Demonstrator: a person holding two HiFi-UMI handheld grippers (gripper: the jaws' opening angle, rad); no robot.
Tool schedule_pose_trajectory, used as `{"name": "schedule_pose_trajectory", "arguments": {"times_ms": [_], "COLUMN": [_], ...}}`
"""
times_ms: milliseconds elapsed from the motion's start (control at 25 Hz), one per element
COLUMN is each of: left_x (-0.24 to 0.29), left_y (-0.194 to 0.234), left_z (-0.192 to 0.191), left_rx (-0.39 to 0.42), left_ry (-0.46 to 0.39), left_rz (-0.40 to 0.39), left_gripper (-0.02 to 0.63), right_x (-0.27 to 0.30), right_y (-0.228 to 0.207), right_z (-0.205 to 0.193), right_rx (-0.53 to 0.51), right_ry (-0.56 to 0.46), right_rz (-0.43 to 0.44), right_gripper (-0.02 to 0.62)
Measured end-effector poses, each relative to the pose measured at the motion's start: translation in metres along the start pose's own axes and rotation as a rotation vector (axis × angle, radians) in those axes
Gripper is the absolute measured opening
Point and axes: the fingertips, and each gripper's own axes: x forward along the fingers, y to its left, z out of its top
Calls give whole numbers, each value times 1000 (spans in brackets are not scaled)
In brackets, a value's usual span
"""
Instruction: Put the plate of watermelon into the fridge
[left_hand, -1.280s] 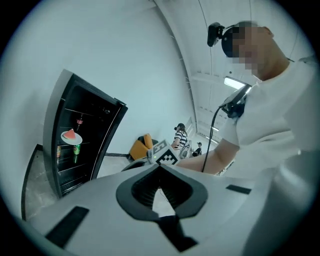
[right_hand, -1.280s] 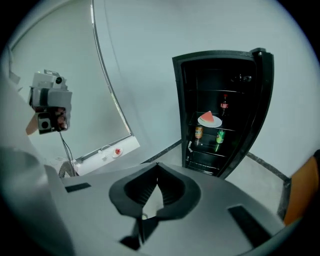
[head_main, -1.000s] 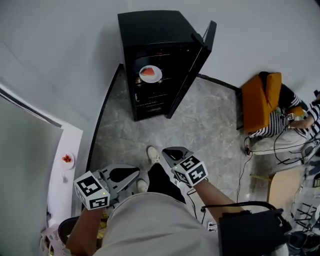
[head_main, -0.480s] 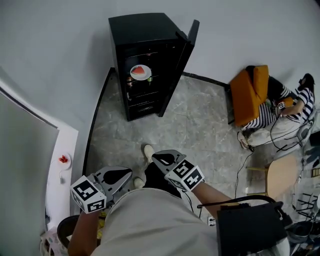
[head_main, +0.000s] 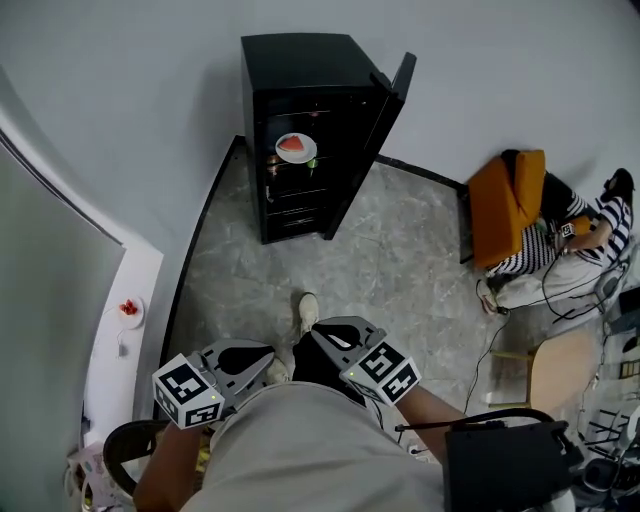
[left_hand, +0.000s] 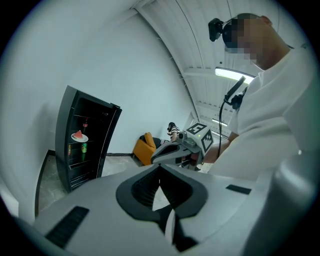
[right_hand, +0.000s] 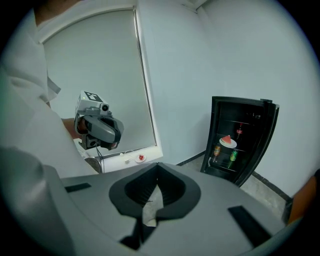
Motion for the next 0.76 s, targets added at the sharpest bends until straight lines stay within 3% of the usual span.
{"name": "schedule_pose_trajectory", "arguments": {"times_ms": [760], "left_x": [15], "left_y": [3], "left_z": [1], "left_rx": [14], "left_ry": [15], "left_rz": [-31], "left_gripper": [12], "right_x": [-4], "right_y": [-8], "right_z": [-4], "right_rx": [4], "right_ry": [-12], "right_rz": [-29], "right_gripper": [14]}}
